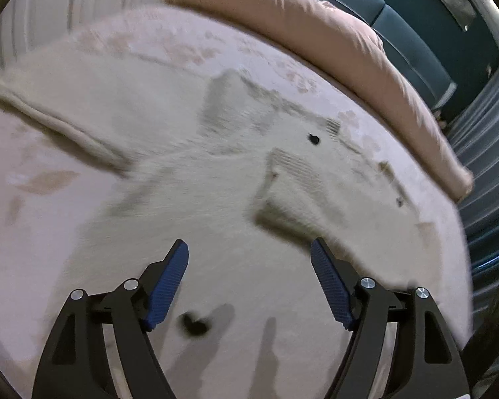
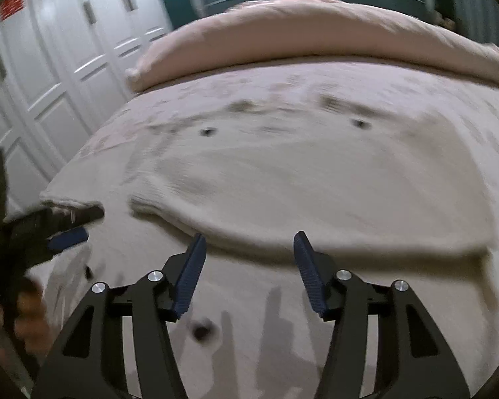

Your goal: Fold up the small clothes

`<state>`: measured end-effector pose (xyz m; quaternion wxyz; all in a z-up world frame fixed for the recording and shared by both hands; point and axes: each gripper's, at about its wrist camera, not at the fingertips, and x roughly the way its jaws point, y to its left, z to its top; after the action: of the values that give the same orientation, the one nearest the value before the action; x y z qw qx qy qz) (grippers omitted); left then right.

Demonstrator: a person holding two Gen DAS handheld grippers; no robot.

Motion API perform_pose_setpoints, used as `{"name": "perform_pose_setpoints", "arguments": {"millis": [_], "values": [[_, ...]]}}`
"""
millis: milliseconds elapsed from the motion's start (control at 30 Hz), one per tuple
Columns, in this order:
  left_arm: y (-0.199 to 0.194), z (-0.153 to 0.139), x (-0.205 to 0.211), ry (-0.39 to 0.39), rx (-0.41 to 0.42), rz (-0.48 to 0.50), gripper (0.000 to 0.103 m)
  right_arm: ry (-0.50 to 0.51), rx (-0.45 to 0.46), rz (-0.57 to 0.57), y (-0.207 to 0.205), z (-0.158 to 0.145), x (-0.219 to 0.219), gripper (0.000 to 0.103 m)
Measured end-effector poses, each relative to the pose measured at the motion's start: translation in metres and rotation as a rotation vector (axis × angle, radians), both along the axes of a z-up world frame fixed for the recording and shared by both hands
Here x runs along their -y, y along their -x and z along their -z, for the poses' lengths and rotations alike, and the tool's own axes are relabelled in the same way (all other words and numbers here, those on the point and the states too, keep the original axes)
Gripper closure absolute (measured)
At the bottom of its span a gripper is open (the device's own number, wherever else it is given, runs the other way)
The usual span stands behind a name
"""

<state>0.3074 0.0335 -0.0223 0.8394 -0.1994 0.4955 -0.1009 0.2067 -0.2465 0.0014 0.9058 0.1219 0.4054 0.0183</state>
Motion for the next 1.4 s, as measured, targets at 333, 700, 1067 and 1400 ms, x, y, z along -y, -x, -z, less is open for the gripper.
{"name": "perform_pose_setpoints", "arguments": {"millis": [333,700,1067,1400], "values": [[-0.044,0.017,0.036,0.093,-0.023,0.037,0.088,-0.261,-0.056,0.346,0.034,0.025,0.128,0.041],[-0.051,-0.081,0.033,0.044,0.358,0.046,0.097,-0.419,0.299,0.366,0.031,-0.025,0.161,0.098],[-0.058,0.037,0.037,-0.084,0.128,0.038,0.093,-0.231,-0.087,0.393,0.004,0.060,0.158,0.097],[-0.044,0.039,0.031,-0.080,0.179,0.031,0.088,-0.059,0.058,0.342,-0.016,-0.011,0.127,0.090]]}}
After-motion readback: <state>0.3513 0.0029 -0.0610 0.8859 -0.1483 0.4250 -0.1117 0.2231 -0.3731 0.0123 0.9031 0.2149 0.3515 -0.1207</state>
